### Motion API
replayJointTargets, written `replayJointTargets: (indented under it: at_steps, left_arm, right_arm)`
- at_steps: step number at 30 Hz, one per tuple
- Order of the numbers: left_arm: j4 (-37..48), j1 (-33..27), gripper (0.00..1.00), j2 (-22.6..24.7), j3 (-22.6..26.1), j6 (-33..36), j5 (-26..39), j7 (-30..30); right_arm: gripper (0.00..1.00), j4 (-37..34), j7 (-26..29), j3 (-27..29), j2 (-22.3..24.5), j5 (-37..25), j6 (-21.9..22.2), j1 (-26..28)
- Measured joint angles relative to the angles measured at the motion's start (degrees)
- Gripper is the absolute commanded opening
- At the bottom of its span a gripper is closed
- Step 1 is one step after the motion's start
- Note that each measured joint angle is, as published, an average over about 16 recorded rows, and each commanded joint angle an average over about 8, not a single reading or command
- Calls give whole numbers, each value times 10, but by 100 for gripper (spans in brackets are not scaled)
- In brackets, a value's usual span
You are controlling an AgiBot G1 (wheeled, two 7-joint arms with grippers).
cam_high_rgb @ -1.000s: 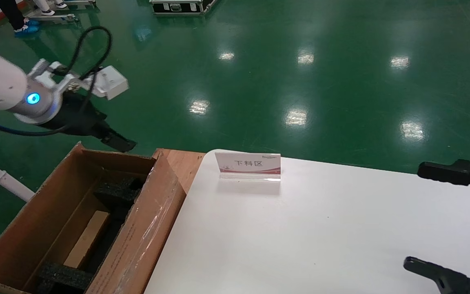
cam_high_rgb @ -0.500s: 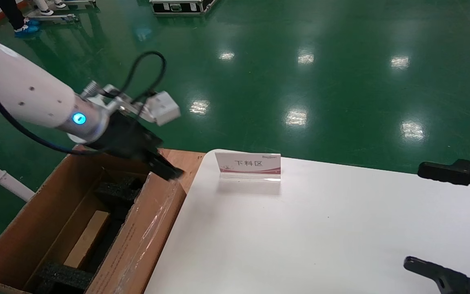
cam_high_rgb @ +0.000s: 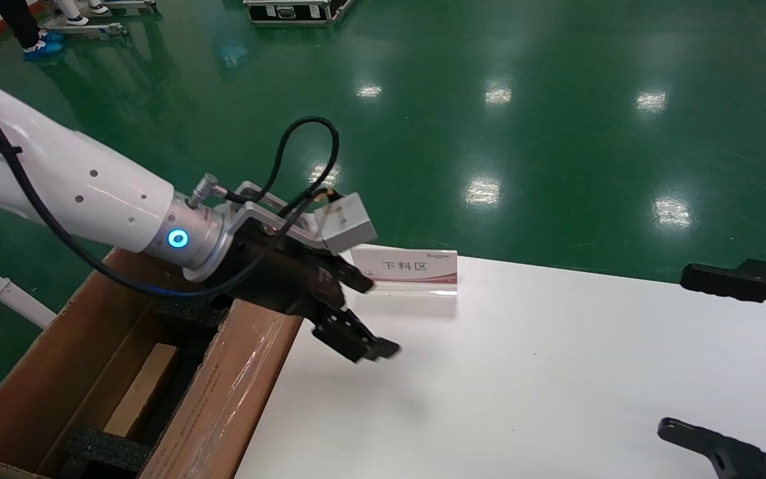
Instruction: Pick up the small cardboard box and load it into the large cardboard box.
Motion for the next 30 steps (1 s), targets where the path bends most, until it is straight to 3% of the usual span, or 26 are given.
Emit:
replayJointTargets:
  at_steps: [13,21,30]
  left_arm:
    - [10,183,100,0,-248,69,-108,160]
    - [16,296,100,-1,-400,112,-175,258]
    - [22,412,100,-1,-557,155,-243,359]
  right_arm:
    - [100,1,1,2,-1,-1,-1,-1]
    - [0,1,2,3,-1,-2,-1,-1]
    - [0,1,3,5,-2,-3,-2,-1]
